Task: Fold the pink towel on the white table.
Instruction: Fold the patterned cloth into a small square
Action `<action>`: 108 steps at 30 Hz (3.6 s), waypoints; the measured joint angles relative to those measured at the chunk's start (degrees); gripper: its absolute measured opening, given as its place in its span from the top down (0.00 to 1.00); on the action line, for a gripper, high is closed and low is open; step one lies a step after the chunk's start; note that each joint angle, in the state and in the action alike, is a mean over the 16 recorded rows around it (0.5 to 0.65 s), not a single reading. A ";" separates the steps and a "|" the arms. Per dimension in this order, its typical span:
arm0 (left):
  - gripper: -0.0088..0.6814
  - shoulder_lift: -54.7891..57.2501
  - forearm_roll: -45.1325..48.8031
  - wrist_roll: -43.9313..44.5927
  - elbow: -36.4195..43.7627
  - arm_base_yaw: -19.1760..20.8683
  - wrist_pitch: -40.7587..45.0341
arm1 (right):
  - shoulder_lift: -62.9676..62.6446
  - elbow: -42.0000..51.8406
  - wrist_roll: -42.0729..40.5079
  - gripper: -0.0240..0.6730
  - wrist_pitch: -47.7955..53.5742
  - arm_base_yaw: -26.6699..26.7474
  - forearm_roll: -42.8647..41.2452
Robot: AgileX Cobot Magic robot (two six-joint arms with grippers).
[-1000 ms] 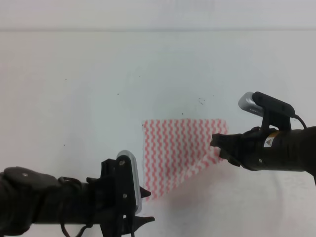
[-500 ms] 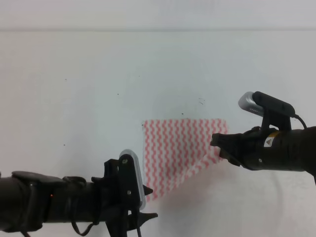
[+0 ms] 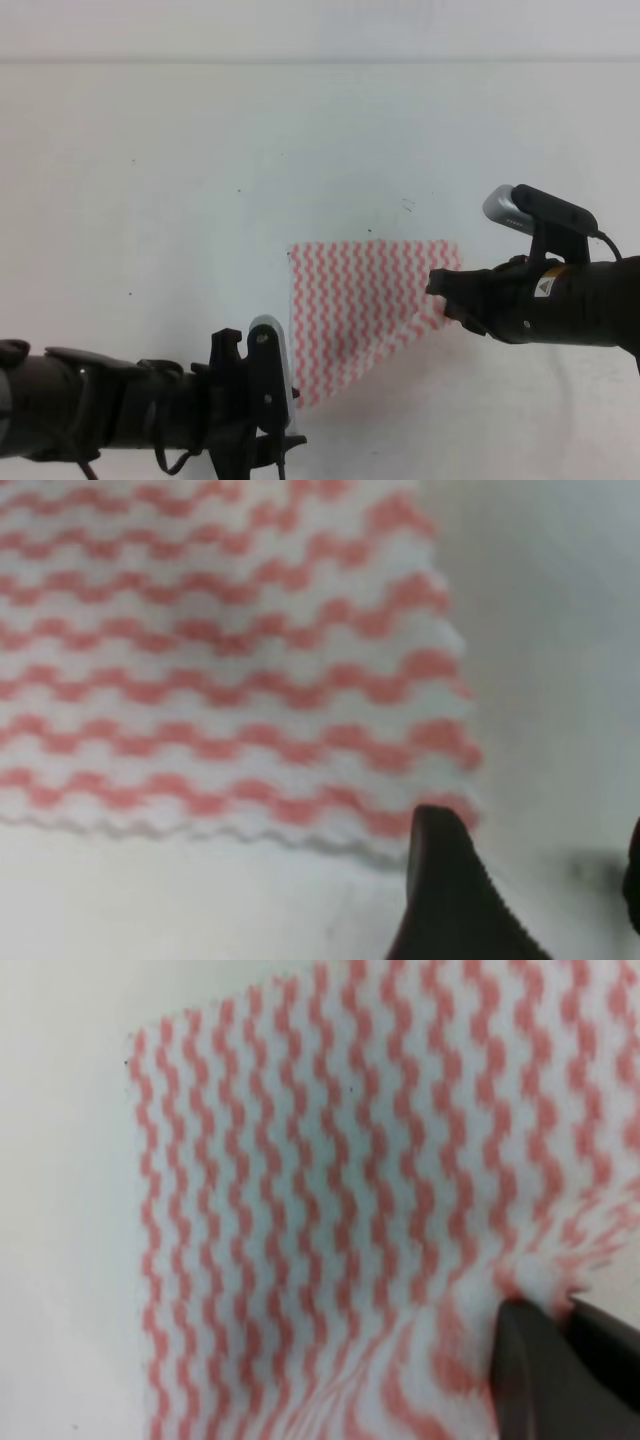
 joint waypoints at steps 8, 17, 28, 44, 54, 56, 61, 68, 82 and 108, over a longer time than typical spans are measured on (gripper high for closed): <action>0.49 2.12 -0.08 0.12 -1.90 0.00 -0.75 | -0.19 0.03 -0.05 0.99 -0.17 -0.04 -0.09; 0.50 3.91 -0.11 -0.07 -3.22 0.00 -3.07 | -0.34 0.05 -0.08 0.99 -0.22 -0.07 -0.28; 0.68 4.32 -0.12 -0.26 -3.62 -0.02 -4.76 | -0.24 0.02 -0.07 0.99 -0.19 -0.05 -0.74; 0.99 2.85 -0.07 -6.22 -4.11 -0.03 -3.60 | -0.05 -0.01 0.00 0.99 0.23 -0.01 -0.95; 0.99 1.34 -0.07 -13.22 -6.63 -0.02 -5.26 | -0.29 0.03 -0.03 0.99 -0.23 -0.06 -1.04; 0.99 1.43 -0.03 -14.27 -7.40 -0.02 -5.90 | -0.29 0.03 -0.03 0.99 -0.45 -0.06 -1.04; 0.99 1.53 -0.06 -16.86 -9.68 -0.02 -7.39 | -0.39 0.05 -0.07 0.99 -1.21 -0.08 -1.08; 0.99 2.38 -0.02 -19.00 -12.77 -0.02 -9.45 | -0.15 0.00 0.02 0.99 -2.41 -0.03 -0.99; 0.99 4.55 -0.04 -20.69 -16.53 -0.03 -13.05 | 1.47 -0.18 0.03 0.99 -6.18 -0.02 -0.97; 0.99 7.68 -0.07 -18.99 -20.81 -0.02 -16.74 | 3.47 -0.31 -0.01 0.99 -11.63 -0.69 -1.01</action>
